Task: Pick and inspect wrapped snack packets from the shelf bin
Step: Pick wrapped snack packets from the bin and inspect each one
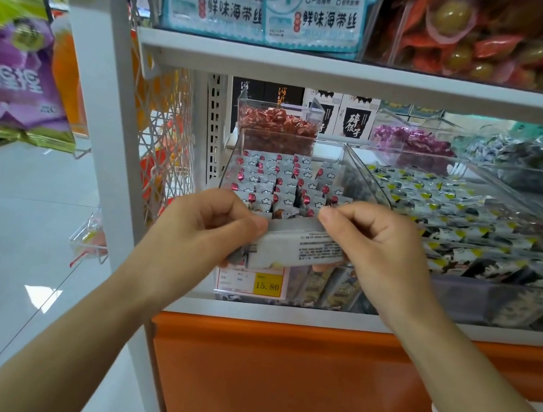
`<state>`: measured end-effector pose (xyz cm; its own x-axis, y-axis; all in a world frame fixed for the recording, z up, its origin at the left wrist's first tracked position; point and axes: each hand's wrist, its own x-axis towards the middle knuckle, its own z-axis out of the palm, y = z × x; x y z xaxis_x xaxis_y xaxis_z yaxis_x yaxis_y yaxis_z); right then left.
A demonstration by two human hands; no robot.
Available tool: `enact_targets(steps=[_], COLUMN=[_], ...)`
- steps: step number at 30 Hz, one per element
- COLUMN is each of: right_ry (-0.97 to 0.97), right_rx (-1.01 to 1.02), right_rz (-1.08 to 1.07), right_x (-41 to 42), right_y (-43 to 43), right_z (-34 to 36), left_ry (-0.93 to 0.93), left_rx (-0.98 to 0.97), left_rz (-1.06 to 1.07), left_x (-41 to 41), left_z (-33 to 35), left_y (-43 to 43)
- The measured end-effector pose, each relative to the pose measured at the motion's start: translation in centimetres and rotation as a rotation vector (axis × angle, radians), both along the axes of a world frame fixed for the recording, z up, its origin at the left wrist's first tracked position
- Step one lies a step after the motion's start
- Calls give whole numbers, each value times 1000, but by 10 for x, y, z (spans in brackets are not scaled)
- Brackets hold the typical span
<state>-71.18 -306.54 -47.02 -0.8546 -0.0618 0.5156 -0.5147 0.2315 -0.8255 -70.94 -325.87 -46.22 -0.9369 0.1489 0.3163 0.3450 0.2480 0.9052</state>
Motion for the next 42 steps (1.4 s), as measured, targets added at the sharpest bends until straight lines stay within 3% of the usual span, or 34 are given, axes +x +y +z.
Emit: enact_targets(steps=[10, 13, 16, 18, 21, 24, 28, 34, 42], right_ry=[-86, -121, -193, -205, -137, -105, -109, -97, 94], right_rx=[-62, -149, -268, -245, -162, -248, -307, -143, 387], right_rz=[-38, -99, 50, 175, 122, -32, -121, -114, -170], right_x=[-3, -8, -9, -8, -7, -10, -17, -20, -32], right_y=[-1, 1, 3, 4, 3, 5, 14, 17, -9], right_z=[-4, -7, -6, -5, -4, -3, -1, 1, 6], left_ry=[29, 34, 172, 227, 268, 267, 461, 417, 420], left_rx=[-67, -212, -246, -213, -249, -403, -742, -1083, -1136], left_rz=[-26, -46, 70, 127, 162, 246, 252, 206, 272], left_x=[-2, -1, -3, -5, -7, -12, -17, -27, -27], left_z=[-2, -8, -9, -8, -10, -15, -20, -38, -35], left_y=[-4, -2, 0, -2, -2, 0, -1, 2, -1])
